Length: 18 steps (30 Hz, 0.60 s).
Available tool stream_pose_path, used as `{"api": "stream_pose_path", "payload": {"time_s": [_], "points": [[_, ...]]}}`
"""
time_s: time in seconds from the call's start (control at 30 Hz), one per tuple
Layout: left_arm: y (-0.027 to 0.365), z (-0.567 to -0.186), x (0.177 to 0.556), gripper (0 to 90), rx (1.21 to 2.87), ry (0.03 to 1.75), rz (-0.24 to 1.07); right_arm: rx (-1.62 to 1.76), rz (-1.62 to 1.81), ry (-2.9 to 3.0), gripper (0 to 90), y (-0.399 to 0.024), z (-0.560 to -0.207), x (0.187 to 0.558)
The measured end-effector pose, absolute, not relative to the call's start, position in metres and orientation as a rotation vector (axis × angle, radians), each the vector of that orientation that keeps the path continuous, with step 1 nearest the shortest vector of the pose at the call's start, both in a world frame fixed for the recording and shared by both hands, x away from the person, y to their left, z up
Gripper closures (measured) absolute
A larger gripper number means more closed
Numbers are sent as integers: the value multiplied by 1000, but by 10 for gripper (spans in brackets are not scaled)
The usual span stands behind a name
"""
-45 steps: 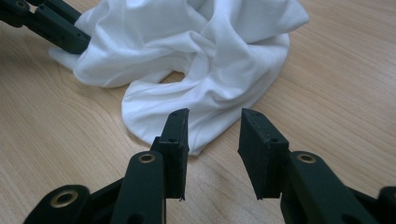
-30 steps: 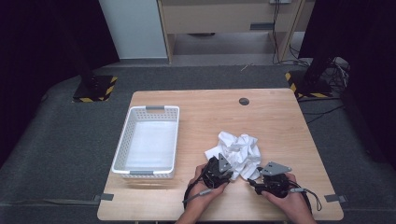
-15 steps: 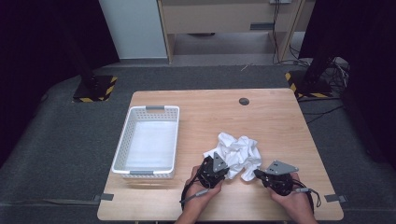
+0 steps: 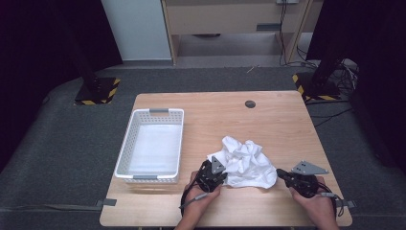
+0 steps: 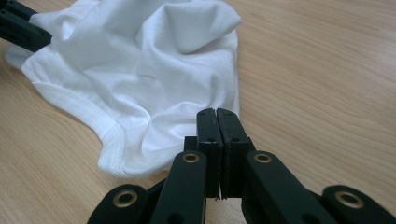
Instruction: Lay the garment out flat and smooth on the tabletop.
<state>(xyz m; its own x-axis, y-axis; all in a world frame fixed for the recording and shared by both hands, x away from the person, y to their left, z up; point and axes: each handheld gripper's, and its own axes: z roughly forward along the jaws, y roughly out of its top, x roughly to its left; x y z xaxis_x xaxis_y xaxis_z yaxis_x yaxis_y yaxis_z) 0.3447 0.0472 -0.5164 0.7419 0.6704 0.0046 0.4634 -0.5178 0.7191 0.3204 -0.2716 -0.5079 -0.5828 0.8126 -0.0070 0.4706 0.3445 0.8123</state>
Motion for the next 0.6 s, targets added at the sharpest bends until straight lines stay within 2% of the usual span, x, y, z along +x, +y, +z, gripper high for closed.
{"api": "stream_pose_path", "payload": {"time_s": [0.03, 0.1, 0.2, 0.4, 0.6], "points": [[47, -516, 344, 786, 2210, 848, 376, 1127, 1127, 2199, 878, -273, -509, 321], [47, -513, 341, 689, 2199, 849, 399, 1130, 1126, 2193, 828, -274, -509, 320], [47, -505, 336, 612, 2187, 840, 420, 1112, 1138, 2181, 763, -277, -506, 316], [50, -492, 320, 580, 2160, 827, 447, 1080, 1152, 2201, 688, -278, -500, 306], [39, -494, 305, 658, 2218, 769, 410, 1015, 1122, 2282, 644, -268, -499, 298]]}}
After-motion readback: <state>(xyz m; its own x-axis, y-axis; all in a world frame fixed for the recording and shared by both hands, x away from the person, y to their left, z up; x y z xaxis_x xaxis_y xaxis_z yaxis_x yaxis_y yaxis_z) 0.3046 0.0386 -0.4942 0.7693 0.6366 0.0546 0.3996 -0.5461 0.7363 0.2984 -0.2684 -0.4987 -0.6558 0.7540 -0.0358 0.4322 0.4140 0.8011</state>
